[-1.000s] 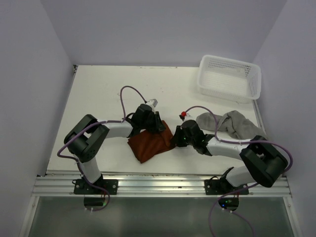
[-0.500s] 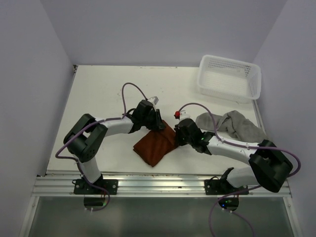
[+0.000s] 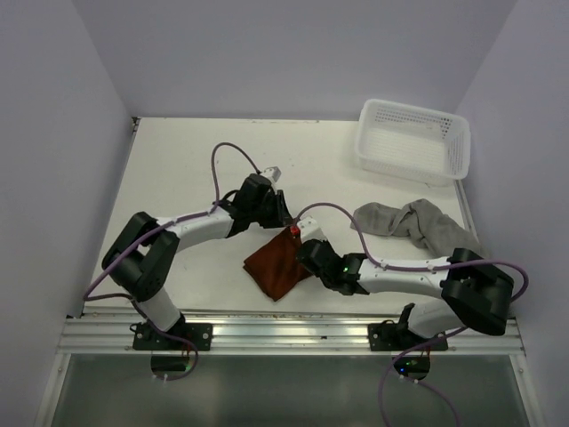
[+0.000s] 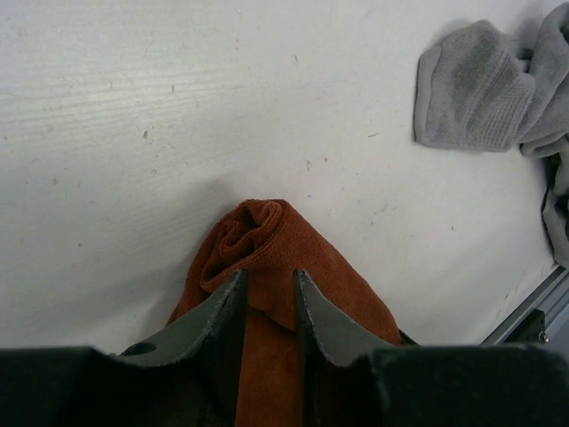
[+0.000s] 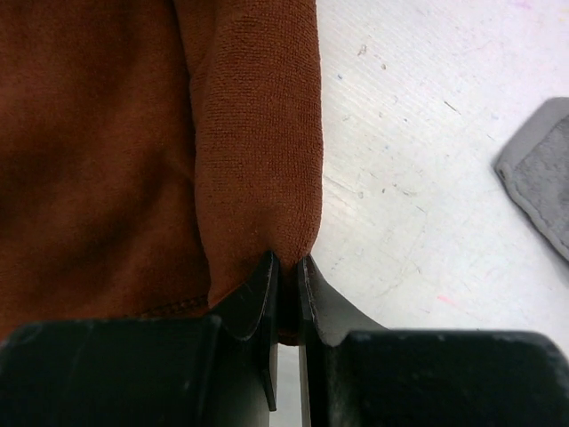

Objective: Roll the towels
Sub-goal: Roll the towel

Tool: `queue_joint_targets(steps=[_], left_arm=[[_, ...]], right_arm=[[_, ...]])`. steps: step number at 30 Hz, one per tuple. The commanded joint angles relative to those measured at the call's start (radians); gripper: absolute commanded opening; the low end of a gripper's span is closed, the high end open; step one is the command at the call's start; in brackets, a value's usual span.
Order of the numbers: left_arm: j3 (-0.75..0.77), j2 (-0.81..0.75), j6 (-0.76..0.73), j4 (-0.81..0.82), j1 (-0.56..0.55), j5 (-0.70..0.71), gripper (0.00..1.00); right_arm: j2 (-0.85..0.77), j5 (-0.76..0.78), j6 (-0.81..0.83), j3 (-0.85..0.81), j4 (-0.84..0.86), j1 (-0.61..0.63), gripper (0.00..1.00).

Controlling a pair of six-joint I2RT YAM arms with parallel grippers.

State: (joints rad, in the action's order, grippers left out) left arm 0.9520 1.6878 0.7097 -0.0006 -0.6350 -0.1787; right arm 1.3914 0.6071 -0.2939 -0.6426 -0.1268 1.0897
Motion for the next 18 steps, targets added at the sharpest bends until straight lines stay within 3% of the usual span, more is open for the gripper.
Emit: queue_joint_targets(steps=[1,18], left_arm=[[0.001,-0.069,-0.030,0.002,0.008,0.027,0.31],[-0.062,-0.171,-0.009,-0.019,0.009,0.005,0.31]], right_arm=[[0.038,0.178,0.019,-0.054,-0.028,0.048,0.00],[0.273,0.371,0.012,-0.233,-0.148,0.259,0.00]])
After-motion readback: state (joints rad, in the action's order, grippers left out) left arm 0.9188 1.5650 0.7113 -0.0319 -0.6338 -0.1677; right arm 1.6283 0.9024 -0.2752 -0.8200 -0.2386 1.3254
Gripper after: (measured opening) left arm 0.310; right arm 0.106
